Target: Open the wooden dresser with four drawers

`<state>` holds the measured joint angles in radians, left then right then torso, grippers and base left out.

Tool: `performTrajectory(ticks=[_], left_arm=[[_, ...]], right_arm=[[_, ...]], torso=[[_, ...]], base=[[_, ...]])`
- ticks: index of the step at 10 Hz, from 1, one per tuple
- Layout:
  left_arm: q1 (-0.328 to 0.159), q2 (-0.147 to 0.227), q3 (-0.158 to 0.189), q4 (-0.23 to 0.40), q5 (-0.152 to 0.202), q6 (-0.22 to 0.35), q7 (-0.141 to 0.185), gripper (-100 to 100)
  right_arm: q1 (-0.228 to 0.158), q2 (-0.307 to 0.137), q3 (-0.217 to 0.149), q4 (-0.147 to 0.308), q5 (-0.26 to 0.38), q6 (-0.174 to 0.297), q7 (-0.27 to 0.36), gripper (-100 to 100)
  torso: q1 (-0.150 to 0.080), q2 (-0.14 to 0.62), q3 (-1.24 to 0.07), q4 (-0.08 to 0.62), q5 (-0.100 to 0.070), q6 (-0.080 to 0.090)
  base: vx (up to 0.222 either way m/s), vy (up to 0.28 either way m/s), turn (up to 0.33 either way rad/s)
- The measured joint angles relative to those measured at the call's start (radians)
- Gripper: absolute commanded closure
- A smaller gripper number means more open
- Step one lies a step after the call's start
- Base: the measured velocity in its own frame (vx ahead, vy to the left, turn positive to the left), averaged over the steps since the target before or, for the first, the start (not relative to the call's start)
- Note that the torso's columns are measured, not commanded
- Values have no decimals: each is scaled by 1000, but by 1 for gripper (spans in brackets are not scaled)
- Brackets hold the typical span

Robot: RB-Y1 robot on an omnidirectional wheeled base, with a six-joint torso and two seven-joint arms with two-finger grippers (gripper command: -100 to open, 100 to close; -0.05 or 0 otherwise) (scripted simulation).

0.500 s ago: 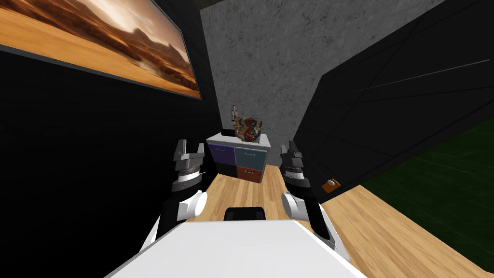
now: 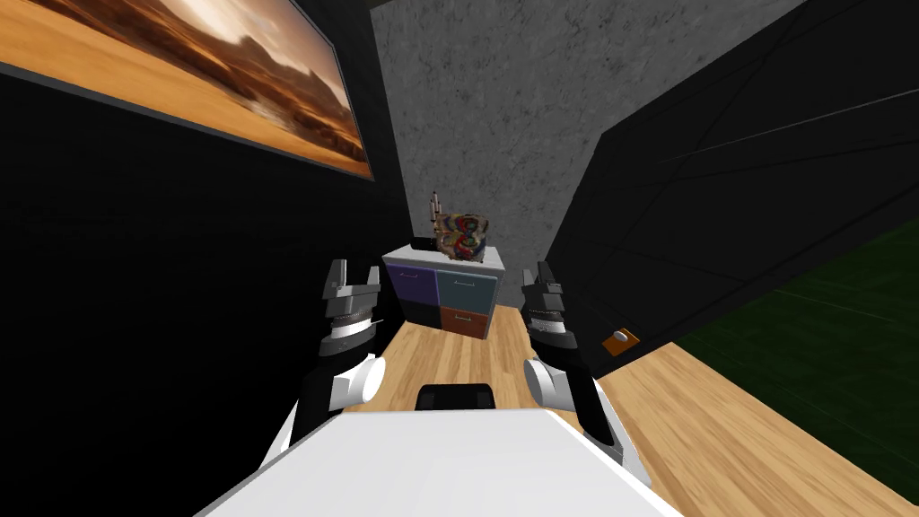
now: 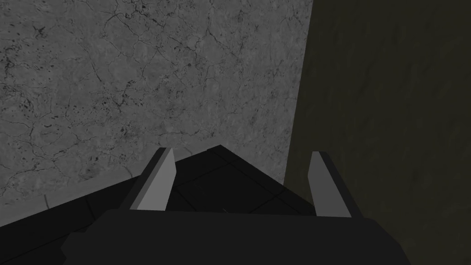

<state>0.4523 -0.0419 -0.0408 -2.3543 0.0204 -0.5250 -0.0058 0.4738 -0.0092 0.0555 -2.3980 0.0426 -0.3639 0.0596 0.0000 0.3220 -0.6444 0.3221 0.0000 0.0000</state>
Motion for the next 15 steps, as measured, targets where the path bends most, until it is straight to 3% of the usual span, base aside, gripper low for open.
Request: performTrajectory(ticks=[4, 5, 6, 9, 12, 15], left_arm=[[0, 0, 0, 0, 0, 0, 0, 0], [0, 0, 0, 0, 0, 0, 0, -100], [1, 28, 0, 4, 0, 1, 1, -100], [-16, 117, -4, 41, -4, 8, -2, -100], [-33, 182, -8, 97, -7, 27, -2, -100], [-63, 207, -17, 173, -15, 49, -6, -100]], right_arm=[[0, 0, 0, 0, 0, 0, 0, 0], [0, 0, 0, 0, 0, 0, 0, 0], [0, 0, 0, 0, 0, 0, 0, 0], [0, 0, 0, 0, 0, 0, 0, 0], [0, 0, 0, 0, 0, 0, 0, 0], [0, 0, 0, 0, 0, 0, 0, 0]], torso=[[0, 296, -590, 295, 0, 0], [0, 369, -738, 369, 0, 0], [0, 403, -807, 402, 0, 0], [0, 415, -832, 415, 0, 0], [-1, 415, -832, 416, 0, 0], [1, 416, -831, 416, 0, 0]], base=[[0, 0, 0], [14, -4, -13], [20, -10, -16], [32, -11, -26], [64, -34, -53], [71, -24, -42]])
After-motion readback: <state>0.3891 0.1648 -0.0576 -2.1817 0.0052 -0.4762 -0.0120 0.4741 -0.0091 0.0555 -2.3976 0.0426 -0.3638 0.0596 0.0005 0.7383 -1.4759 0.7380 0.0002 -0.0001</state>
